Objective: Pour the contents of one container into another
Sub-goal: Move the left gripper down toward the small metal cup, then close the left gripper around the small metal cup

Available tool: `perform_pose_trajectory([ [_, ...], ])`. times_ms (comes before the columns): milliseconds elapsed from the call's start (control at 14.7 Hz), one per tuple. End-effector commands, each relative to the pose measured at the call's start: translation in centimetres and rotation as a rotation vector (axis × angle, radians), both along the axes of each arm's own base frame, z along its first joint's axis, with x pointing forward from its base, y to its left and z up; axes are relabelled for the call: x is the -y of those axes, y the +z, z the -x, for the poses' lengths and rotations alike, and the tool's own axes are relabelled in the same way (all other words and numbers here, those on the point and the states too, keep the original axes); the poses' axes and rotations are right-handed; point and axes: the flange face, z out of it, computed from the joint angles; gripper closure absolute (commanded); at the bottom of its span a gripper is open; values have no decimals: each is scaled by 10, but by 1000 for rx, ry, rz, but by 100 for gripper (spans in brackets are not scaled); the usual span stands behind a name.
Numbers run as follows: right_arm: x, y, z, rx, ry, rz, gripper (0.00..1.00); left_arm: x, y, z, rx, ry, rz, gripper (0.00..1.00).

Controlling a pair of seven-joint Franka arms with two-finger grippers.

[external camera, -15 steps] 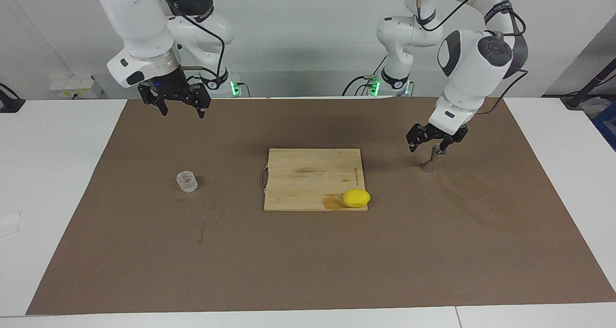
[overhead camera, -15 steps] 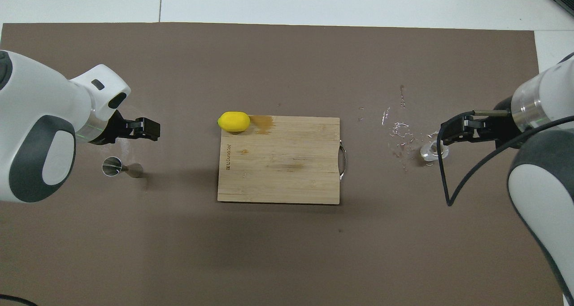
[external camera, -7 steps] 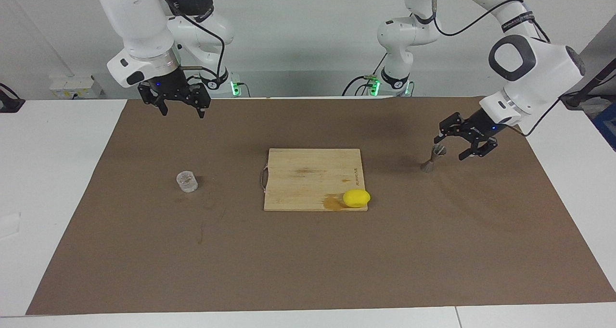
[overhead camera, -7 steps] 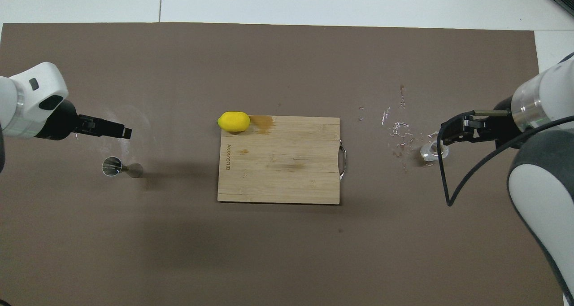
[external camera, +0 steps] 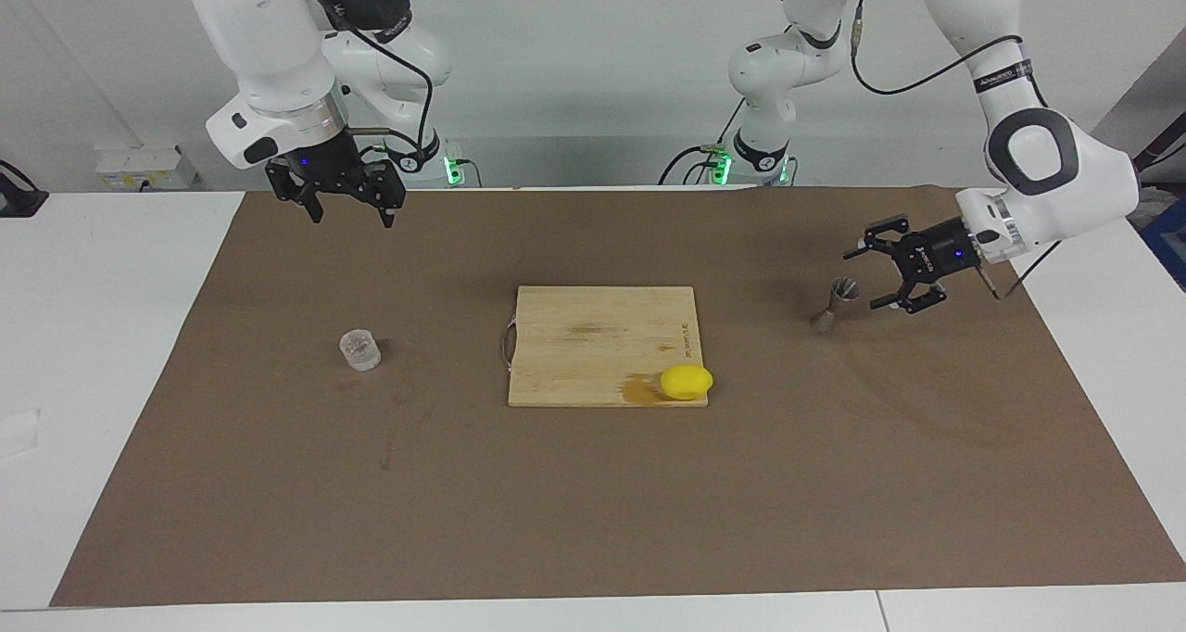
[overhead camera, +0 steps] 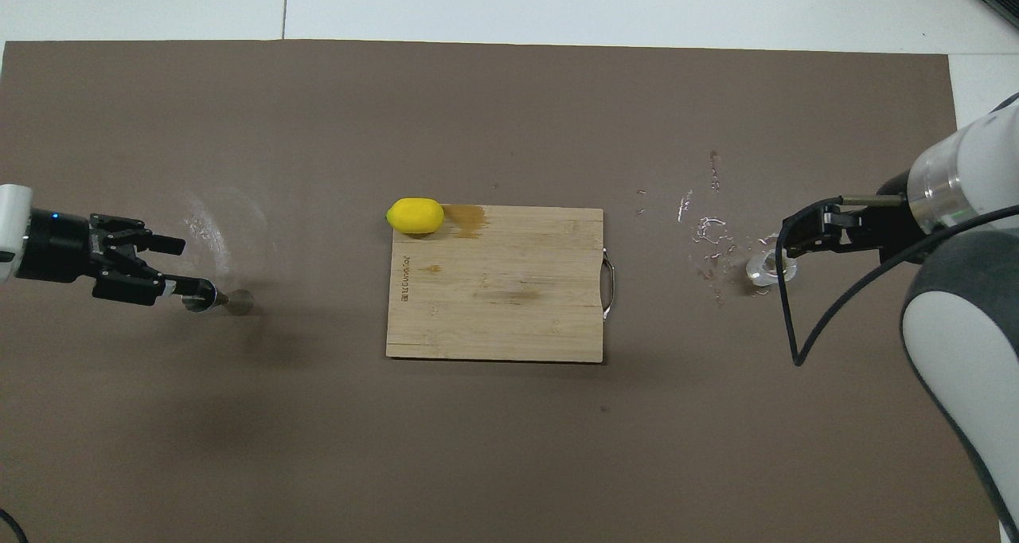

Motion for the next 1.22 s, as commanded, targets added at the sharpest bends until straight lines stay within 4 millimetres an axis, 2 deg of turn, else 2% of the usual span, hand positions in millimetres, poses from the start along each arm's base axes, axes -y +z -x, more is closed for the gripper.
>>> perform_pose_trajectory([
  [0,2,1,2,12,10,-22,0,-23,-28,6,69,-53,165,0],
  [204,4,1,2,12,7,-22,0,-23,-43,7,199,-114,276,0],
  [408,3,1,2,12,8,-22,0,-13,-69,24,418,-178,386,0],
  [476,3,1,2,12,8,-22,0,-12,-78,23,508,-204,416,0],
  [544,3,1,2,12,8,-22,0,-10,-97,23,570,-210,472,0],
  [612,3,1,2,12,8,-21,0,-19,-116,28,588,-190,516,0],
  [680,3,1,2,12,8,-22,0,-25,-124,31,607,-185,537,0],
  [952,3,0,2,10,8,-22,0,-30,-123,37,681,-180,594,0],
  [1156,3,1,2,12,8,-22,0,-22,-133,41,705,-184,616,0],
])
